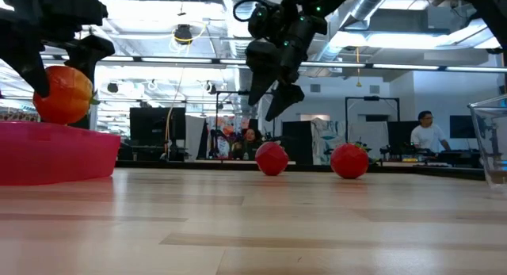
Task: Sort produce into baskets
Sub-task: Put the orange tomato into the red bin, then put the left red tomato into the red bin
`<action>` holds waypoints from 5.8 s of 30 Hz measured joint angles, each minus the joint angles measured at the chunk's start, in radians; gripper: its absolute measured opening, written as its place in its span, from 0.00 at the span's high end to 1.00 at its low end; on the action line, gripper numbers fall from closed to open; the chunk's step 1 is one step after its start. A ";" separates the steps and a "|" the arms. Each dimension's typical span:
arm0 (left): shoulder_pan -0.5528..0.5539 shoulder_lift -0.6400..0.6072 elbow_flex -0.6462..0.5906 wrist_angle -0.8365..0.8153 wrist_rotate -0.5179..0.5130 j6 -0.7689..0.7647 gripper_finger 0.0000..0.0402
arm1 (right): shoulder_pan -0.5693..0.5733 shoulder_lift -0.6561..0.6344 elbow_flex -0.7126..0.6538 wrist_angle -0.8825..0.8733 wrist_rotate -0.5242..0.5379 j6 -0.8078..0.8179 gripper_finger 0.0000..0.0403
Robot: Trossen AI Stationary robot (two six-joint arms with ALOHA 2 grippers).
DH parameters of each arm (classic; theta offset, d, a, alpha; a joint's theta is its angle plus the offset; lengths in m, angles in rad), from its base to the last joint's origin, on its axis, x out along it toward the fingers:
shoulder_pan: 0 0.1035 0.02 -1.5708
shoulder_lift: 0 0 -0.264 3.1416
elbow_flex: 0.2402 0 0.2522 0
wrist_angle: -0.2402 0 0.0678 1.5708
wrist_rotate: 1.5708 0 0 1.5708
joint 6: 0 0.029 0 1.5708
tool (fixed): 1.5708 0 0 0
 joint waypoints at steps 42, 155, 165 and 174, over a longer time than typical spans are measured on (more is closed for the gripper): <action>0.000 -0.001 0.039 0.021 -0.015 -0.015 0.14 | -0.029 0.038 0.000 0.043 0.331 -0.011 0.04; 0.000 0.000 0.038 0.545 -0.010 0.105 0.33 | 0.294 0.229 0.238 0.555 -0.118 -0.016 0.18; 0.001 -0.038 0.038 0.437 -0.089 0.048 0.33 | 0.261 0.226 0.240 0.434 -0.113 -0.013 0.01; 0.001 -0.148 0.038 0.147 -0.171 -0.142 0.33 | 0.179 0.206 0.240 0.161 -0.112 -0.026 0.03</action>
